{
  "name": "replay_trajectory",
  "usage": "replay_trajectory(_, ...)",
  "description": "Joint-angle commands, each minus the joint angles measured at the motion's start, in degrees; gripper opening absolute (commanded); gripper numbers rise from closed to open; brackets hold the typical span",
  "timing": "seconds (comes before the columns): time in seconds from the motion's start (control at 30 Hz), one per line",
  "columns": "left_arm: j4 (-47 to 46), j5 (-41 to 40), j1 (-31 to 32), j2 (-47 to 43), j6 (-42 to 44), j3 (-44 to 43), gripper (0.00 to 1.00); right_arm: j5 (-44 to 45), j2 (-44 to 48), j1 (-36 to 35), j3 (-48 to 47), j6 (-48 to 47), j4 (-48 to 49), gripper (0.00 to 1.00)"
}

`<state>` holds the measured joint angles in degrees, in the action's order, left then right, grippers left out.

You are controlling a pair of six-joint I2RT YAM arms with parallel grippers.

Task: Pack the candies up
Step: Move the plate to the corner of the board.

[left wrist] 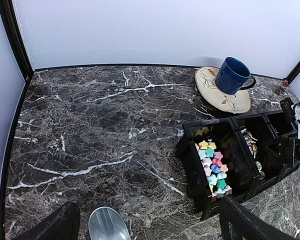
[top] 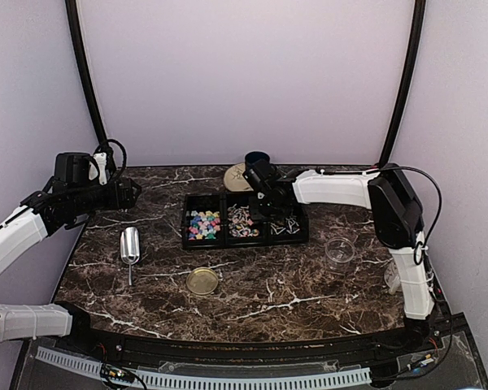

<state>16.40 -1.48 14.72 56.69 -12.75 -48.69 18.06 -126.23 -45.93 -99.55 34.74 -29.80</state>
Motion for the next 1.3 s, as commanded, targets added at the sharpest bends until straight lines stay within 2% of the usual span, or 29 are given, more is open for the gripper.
replay_trajectory(0.0, 0.0, 0.0, -0.4, -0.2, -0.6, 0.5, 0.99, -5.1, -1.5, -2.4, -4.7, -0.5, 3.3, 0.44)
replay_trajectory(0.3, 1.3, 3.1, -0.4, 2.6, 1.2, -0.5, 0.99, -10.3, 1.8, -3.6, -4.9, -4.2, 7.7, 0.61)
replay_trajectory(0.53, 2.5, 8.2, -0.1, 6.1, 2.9, -2.6, 0.99, -6.6, 16.9, -2.5, 7.2, -11.6, 11.2, 0.78)
replay_trajectory(0.7, 2.6, 9.2, 0.8, 7.5, 3.4, -4.6, 0.99, -5.2, 27.0, 0.1, 17.4, -14.6, 12.7, 0.92)
replay_trajectory(0.83, 3.2, 8.9, 2.0, 10.0, 3.7, -6.3, 0.99, -3.8, 32.5, 2.1, 23.7, -16.6, 13.1, 0.99)
replay_trajectory(1.03, 1.6, 6.8, 5.4, 12.0, 6.7, -8.0, 0.99, -2.6, 38.3, 4.2, 32.0, -18.8, 15.2, 0.98)
replay_trajectory(1.17, -1.2, 8.8, 7.0, 13.8, 9.2, -9.5, 0.99, -4.0, 40.8, 5.7, 36.7, -19.9, 16.8, 0.98)
replay_trajectory(1.27, -1.4, 10.7, 7.4, 18.4, 11.4, -12.9, 0.99, -5.0, 42.0, 6.2, 39.3, -21.6, 18.0, 0.98)
